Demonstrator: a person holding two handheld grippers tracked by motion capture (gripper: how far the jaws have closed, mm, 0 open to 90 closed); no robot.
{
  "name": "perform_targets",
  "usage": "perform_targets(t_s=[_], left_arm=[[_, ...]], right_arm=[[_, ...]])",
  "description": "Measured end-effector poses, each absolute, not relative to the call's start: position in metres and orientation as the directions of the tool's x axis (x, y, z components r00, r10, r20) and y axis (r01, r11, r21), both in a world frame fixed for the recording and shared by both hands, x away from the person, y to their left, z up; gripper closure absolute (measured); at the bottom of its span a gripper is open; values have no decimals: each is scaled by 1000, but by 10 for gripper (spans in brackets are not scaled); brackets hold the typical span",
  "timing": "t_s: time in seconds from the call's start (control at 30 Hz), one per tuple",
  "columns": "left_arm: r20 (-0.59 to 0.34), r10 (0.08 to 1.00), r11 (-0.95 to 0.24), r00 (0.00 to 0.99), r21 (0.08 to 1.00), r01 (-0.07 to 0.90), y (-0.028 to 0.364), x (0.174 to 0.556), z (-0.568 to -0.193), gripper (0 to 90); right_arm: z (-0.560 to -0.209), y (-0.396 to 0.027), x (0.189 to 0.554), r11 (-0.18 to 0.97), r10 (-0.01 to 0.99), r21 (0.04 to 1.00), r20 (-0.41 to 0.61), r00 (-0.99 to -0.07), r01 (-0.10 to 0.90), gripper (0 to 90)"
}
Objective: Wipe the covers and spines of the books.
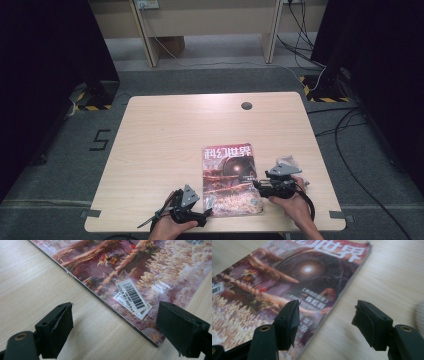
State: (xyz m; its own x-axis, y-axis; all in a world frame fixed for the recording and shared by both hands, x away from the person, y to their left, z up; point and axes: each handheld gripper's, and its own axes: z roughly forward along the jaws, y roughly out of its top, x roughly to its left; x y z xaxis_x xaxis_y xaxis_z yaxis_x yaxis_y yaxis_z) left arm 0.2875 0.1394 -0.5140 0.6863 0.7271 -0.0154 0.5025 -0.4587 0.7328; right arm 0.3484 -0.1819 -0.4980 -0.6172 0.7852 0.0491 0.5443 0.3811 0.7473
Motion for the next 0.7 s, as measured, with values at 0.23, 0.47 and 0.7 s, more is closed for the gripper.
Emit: perform_targets(t_s=[0.23, 0.47, 0.7], left_arm=[[-16, 727, -459, 686, 732, 503, 139, 288, -514, 133], [-16, 727, -459, 686, 732, 504, 139, 288, -514, 133], [-16, 726, -460, 688, 732, 503, 139, 288, -514, 133]], right_arm=[[-506, -169, 345, 429, 755, 717, 50, -654, 550, 361], [-509, -166, 344, 420, 744, 716, 80, -664, 557, 361], [-511, -165, 342, 409, 744, 718, 95, -661, 563, 346]])
